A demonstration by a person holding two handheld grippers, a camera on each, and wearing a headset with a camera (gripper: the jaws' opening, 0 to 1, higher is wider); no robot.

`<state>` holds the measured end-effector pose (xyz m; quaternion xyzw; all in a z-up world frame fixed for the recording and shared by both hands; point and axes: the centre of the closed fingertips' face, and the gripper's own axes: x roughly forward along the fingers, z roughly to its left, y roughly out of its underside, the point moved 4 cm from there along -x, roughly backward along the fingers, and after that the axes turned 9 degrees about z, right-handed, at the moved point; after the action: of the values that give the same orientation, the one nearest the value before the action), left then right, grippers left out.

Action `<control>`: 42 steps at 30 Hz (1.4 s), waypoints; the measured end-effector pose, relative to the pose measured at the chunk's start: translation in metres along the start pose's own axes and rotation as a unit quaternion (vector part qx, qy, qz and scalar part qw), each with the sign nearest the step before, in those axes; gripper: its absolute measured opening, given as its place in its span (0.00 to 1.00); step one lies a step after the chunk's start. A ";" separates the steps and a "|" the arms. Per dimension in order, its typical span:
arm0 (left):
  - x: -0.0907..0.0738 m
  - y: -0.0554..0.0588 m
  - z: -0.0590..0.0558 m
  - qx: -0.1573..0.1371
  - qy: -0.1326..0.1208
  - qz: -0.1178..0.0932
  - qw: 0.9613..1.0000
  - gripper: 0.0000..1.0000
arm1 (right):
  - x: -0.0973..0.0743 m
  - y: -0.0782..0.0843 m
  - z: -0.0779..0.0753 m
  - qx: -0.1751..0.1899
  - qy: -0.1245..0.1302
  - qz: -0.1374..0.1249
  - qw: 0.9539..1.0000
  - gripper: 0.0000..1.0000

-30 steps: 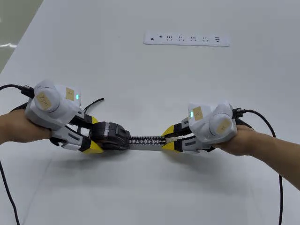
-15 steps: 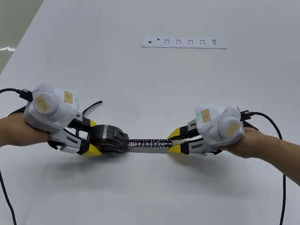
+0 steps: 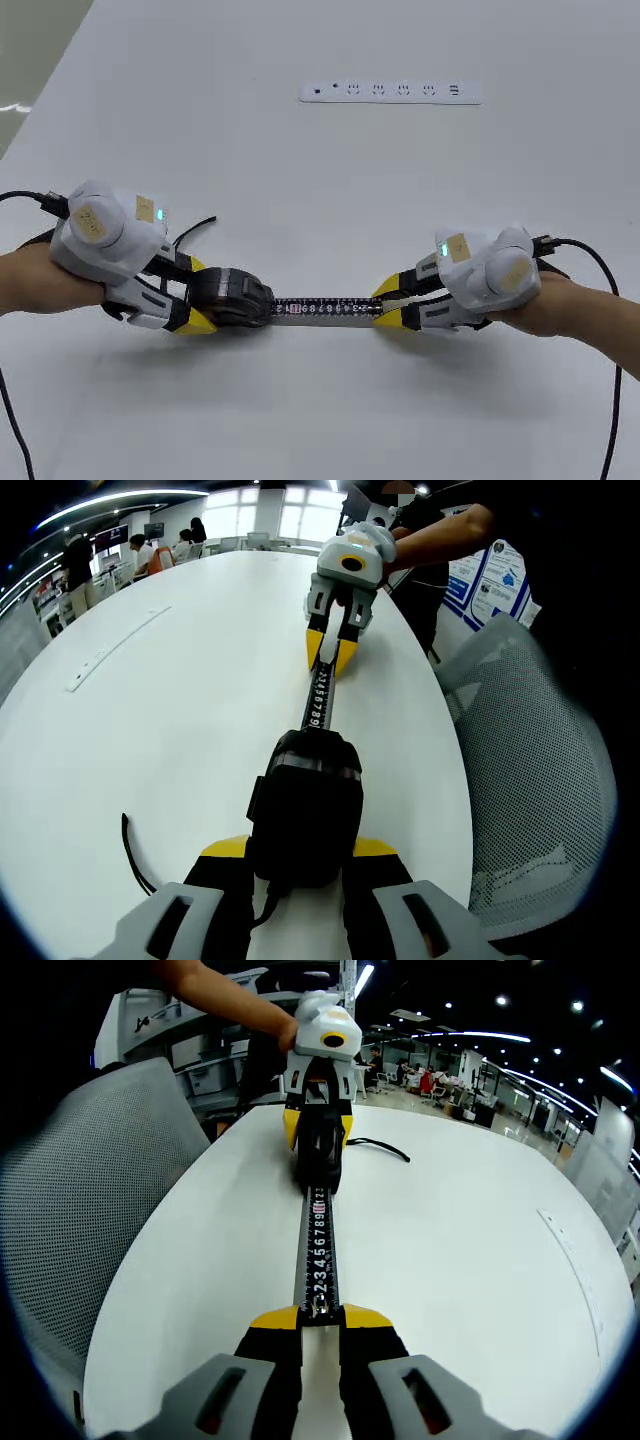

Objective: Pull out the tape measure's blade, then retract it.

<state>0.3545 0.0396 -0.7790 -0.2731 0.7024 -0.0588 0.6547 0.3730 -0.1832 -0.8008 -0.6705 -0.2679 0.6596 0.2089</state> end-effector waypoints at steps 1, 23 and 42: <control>0.000 0.000 0.000 0.000 0.000 0.000 1.000 0.31 | -0.001 0.002 0.000 0.001 0.000 0.001 1.000 0.11; 0.001 -0.002 0.001 0.000 0.001 0.005 1.000 0.31 | -0.031 0.041 0.001 0.015 0.010 0.022 1.000 0.11; 0.000 -0.003 0.001 0.011 0.001 0.019 1.000 0.31 | -0.055 0.061 0.003 0.027 0.016 0.041 0.999 0.11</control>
<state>0.3561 0.0374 -0.7773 -0.2520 0.7075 -0.0543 0.6581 0.3757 -0.2651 -0.7970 -0.6855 -0.2188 0.6635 0.2047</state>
